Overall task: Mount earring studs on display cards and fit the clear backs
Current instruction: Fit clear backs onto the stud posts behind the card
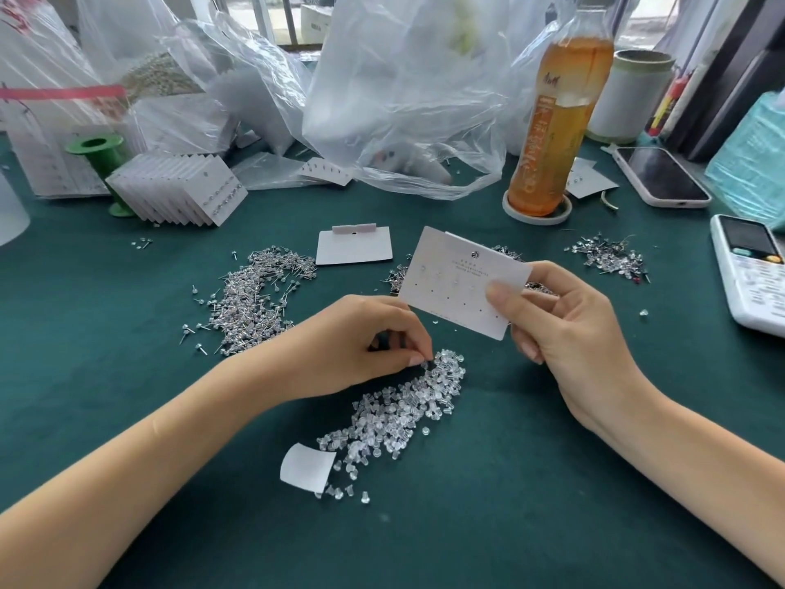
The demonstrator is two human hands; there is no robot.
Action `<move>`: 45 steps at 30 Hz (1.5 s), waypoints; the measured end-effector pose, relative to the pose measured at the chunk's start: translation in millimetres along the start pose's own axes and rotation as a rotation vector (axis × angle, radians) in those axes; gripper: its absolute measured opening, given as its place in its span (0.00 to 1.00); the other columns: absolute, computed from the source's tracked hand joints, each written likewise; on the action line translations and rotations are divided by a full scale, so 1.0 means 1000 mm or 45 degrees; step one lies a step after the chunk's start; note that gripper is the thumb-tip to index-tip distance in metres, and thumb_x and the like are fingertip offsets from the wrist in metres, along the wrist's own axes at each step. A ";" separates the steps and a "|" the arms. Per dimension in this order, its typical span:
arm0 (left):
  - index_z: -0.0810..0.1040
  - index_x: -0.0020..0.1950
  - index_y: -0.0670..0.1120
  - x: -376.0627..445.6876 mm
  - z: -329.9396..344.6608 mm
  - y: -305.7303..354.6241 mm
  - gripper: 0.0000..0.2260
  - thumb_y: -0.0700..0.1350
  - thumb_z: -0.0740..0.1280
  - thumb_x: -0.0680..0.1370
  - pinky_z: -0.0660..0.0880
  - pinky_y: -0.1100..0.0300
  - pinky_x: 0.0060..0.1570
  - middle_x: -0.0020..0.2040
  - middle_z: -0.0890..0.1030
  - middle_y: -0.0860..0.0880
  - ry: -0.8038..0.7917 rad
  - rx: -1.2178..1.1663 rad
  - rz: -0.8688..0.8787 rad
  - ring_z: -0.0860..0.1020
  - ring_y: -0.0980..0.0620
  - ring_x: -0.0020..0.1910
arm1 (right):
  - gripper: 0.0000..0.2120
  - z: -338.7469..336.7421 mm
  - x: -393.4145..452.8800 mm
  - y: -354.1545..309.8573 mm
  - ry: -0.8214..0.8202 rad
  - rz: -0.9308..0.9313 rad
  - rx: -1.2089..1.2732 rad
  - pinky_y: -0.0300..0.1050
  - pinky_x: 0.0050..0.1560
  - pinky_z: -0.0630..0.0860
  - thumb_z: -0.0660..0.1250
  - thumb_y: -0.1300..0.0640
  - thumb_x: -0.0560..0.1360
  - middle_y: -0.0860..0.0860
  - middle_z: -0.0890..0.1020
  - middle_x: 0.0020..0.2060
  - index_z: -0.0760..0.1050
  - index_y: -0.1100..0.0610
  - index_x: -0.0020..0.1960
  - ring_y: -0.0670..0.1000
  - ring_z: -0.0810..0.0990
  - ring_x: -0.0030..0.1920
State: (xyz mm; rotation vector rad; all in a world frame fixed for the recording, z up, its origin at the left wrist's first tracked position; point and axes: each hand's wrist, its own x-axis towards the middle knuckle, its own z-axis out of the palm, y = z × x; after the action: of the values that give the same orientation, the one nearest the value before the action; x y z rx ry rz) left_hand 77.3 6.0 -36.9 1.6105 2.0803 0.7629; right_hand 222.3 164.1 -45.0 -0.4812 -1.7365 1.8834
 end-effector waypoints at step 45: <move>0.80 0.42 0.43 -0.012 0.001 0.024 0.02 0.39 0.69 0.74 0.71 0.70 0.37 0.35 0.79 0.52 0.115 -0.833 -0.113 0.75 0.58 0.35 | 0.07 0.005 -0.013 0.005 -0.377 -1.620 -1.502 0.42 0.24 0.69 0.70 0.69 0.69 0.52 0.81 0.32 0.83 0.59 0.40 0.54 0.71 0.26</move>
State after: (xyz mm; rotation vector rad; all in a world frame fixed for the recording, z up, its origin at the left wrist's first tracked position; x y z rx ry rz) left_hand 99.3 -0.3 -22.6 1.1272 1.6803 1.3287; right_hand 228.6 152.1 -50.1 0.5057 -2.3039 -0.0308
